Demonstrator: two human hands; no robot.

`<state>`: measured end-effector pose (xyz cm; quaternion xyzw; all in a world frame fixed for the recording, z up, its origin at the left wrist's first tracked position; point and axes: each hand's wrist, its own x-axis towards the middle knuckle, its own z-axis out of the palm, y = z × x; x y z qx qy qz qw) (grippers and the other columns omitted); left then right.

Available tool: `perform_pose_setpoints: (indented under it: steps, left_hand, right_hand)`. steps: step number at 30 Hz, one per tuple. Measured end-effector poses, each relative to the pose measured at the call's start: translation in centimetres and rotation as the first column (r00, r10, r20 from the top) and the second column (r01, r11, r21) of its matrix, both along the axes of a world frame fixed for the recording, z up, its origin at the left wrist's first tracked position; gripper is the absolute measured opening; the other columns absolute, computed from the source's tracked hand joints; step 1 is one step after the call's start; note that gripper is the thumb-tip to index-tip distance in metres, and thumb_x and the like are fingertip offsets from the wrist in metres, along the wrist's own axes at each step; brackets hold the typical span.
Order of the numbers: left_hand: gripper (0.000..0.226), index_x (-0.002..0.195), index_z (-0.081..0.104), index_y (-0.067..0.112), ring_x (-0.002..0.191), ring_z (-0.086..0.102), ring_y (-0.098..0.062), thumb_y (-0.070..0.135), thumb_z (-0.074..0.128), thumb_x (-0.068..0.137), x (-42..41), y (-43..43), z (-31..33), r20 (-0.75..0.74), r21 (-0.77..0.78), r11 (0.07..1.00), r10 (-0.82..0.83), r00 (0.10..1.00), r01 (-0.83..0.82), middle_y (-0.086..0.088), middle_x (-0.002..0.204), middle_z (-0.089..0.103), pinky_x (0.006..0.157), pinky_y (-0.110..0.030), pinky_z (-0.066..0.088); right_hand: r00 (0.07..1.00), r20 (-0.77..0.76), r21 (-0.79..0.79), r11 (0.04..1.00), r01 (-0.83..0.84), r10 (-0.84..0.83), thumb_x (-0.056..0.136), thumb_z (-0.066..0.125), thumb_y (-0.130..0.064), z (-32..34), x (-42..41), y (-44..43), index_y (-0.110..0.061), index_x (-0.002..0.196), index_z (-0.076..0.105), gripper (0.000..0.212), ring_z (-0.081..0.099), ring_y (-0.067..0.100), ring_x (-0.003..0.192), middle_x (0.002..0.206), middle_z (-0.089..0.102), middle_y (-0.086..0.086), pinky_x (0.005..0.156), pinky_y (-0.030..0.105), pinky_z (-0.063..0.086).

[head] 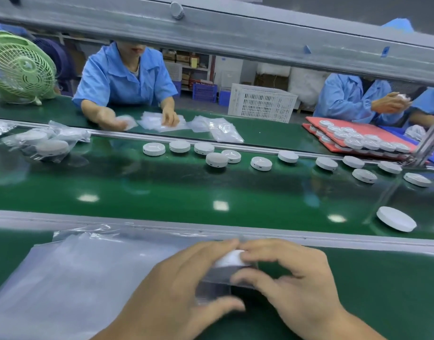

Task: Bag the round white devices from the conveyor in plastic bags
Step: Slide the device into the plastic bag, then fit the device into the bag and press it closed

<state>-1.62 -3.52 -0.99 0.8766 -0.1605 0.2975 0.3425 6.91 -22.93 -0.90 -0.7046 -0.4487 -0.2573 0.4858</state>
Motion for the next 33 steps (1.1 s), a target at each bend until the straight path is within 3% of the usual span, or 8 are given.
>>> perform_pose_setpoints:
  steps: [4, 6, 9, 15, 20, 24, 29, 33]
  left_hand:
    - [0.054, 0.119, 0.063, 0.042, 0.107, 0.064, 0.002, 0.013, 0.083, 0.078, 0.9, -0.8, 1.2, 0.084, -0.164, 0.986, 0.055, 0.995, -0.041, 0.022, 0.117, 0.066, 0.083, -0.011, 0.049]
    - [0.026, 0.100, 0.068, 0.042, 0.096, 0.068, -0.002, 0.023, 0.076, 0.084, 2.3, -1.2, 2.3, 0.010, -0.388, 0.919, 0.085, 0.996, -0.075, 0.019, 0.101, 0.071, 0.077, -0.016, 0.053]
    - [0.012, 0.094, 0.067, 0.038, 0.093, 0.069, -0.001, 0.028, 0.073, 0.090, 4.8, -1.0, 3.3, -0.126, -0.494, 0.864, 0.037, 0.991, -0.095, 0.019, 0.094, 0.073, 0.081, -0.028, 0.056]
    - [0.061, 0.144, 0.034, 0.037, 0.126, 0.047, -0.011, 0.060, 0.055, 0.092, 10.5, 2.0, 3.3, -0.328, -0.043, 0.959, 0.250, 0.911, -0.279, 0.012, 0.136, 0.051, 0.104, -0.036, 0.043]
    - [0.068, 0.150, 0.030, 0.032, 0.136, 0.035, -0.027, 0.071, 0.030, 0.095, 14.3, 7.9, 1.0, -0.428, 0.673, 0.704, 0.619, 0.658, -0.224, -0.002, 0.148, 0.041, 0.111, -0.046, 0.032]
    - [0.070, 0.148, 0.029, 0.034, 0.141, 0.025, -0.025, 0.075, 0.022, 0.092, 14.5, 8.8, -2.3, -0.480, 0.617, 0.728, 0.650, 0.590, -0.299, 0.000, 0.153, 0.029, 0.116, -0.049, 0.022]
    - [0.072, 0.149, 0.026, 0.031, 0.143, 0.021, -0.027, 0.073, 0.018, 0.090, 14.6, 9.2, -3.4, -0.441, 0.626, 0.694, 0.692, 0.572, -0.357, -0.002, 0.154, 0.026, 0.119, -0.054, 0.013]
    - [0.067, 0.144, 0.034, 0.027, 0.137, 0.032, -0.030, 0.067, 0.015, 0.093, 14.5, 9.0, -3.3, -0.384, 0.686, 0.621, 0.752, 0.536, -0.380, -0.004, 0.147, 0.036, 0.117, -0.061, 0.009]
  right_hand:
    - [0.896, -0.435, -0.010, 0.995, -0.101, 0.087, 0.077, 0.082, -0.059, 1.4, -0.5, 1.0, -0.044, 0.106, 0.078, 0.033, 0.053, 0.007, 0.136, 0.139, 0.062, -0.020, 0.105, 0.035, 0.047]
    - [0.702, -0.668, 0.046, 0.956, -0.290, 0.245, 0.077, 0.088, -0.046, 2.4, 0.4, 1.4, -0.042, 0.111, 0.079, 0.036, 0.066, 0.001, 0.113, 0.124, 0.072, -0.015, 0.095, 0.028, 0.053]
    - [0.715, -0.682, -0.046, 0.968, -0.248, 0.151, 0.081, 0.085, -0.030, 4.1, 2.7, 2.1, -0.033, 0.103, 0.082, 0.022, 0.072, 0.009, 0.088, 0.099, 0.080, -0.004, 0.083, 0.029, 0.060]
    - [0.778, -0.546, -0.320, 0.935, 0.150, -0.312, 0.087, 0.083, -0.021, 5.6, 13.3, 4.8, -0.032, 0.083, 0.081, 0.011, 0.070, 0.000, 0.077, 0.084, 0.077, -0.016, 0.074, 0.015, 0.052]
    - [0.755, -0.128, -0.561, 0.675, 0.479, -0.643, 0.092, 0.061, -0.001, 4.7, 21.6, 7.5, -0.022, 0.090, 0.078, 0.027, 0.068, 0.022, 0.086, 0.089, 0.072, -0.004, 0.068, 0.010, 0.039]
    - [0.735, -0.145, -0.895, 0.404, 0.188, -0.662, 0.102, 0.058, -0.020, 2.7, 23.9, 9.7, -0.022, 0.121, 0.073, 0.025, 0.067, 0.024, 0.101, 0.122, 0.070, 0.005, 0.085, 0.029, 0.056]
    - [0.817, -0.248, -0.769, 0.618, 0.161, -0.521, 0.098, 0.063, -0.035, 0.7, 21.5, 9.1, -0.030, 0.124, 0.071, 0.028, 0.063, 0.016, 0.102, 0.126, 0.071, -0.004, 0.086, 0.025, 0.048]
    - [0.831, -0.107, -0.808, 0.535, 0.248, -0.546, 0.093, 0.063, -0.054, 0.2, 19.5, 4.3, -0.044, 0.111, 0.071, 0.022, 0.062, 0.014, 0.109, 0.128, 0.067, -0.013, 0.096, 0.036, 0.051]
